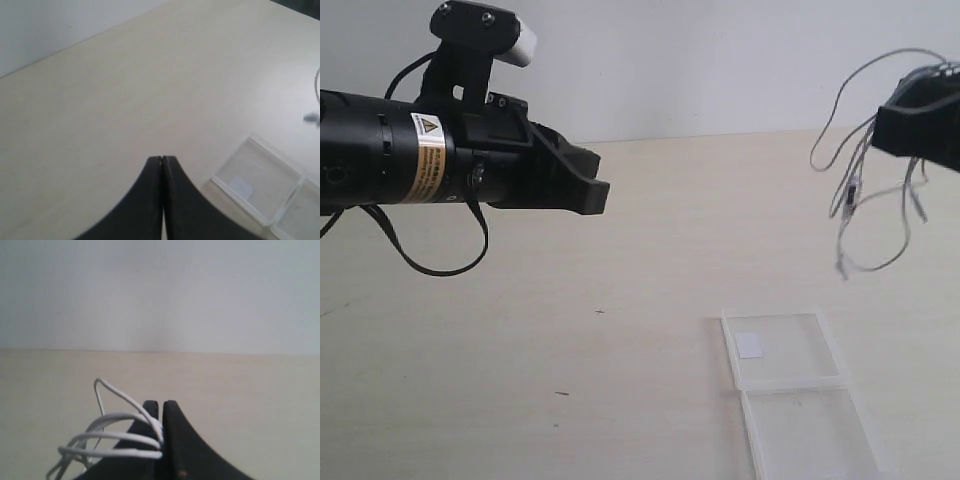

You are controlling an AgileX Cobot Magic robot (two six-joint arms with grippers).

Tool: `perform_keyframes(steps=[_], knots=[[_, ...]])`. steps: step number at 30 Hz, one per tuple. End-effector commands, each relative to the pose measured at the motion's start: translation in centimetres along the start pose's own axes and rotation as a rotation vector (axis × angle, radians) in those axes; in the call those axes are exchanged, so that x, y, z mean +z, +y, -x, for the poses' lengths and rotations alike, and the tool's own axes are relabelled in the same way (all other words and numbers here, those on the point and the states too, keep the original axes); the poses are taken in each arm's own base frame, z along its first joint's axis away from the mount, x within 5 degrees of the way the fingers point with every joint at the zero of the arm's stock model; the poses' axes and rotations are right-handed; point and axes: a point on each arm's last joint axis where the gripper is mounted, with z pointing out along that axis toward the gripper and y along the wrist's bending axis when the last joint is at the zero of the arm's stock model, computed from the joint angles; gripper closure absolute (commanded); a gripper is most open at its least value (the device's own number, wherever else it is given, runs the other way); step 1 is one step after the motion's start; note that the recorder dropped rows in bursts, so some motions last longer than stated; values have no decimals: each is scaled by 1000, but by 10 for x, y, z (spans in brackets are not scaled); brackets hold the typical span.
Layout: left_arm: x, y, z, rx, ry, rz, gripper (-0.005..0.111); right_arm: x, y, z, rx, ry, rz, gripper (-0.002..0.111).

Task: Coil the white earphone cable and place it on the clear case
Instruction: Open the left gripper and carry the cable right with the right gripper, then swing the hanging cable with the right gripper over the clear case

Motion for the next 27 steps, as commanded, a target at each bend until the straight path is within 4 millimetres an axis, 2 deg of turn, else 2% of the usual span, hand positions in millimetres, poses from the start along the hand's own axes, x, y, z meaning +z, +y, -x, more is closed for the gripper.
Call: perform_keyframes(steps=[1, 5, 9, 13, 18, 22, 27], knots=[[0, 3, -1, 18, 0, 27, 107, 1, 4, -18, 29, 54, 80, 108], [0, 3, -2, 26, 2, 31, 107, 6, 8, -25, 29, 90, 112, 108], [0, 3, -2, 26, 2, 31, 107, 8, 0, -24, -15, 90, 23, 108], [0, 3, -2, 26, 2, 31, 107, 8, -9, -9, -83, 46, -98, 108], [0, 3, -2, 26, 2, 31, 107, 5, -10, 15, -95, -19, -145, 108], [0, 3, -2, 26, 2, 31, 107, 3, -7, 31, 42, -71, -137, 108], [0, 3, -2, 26, 2, 31, 107, 2, 7, 41, 189, -98, 12, 108]])
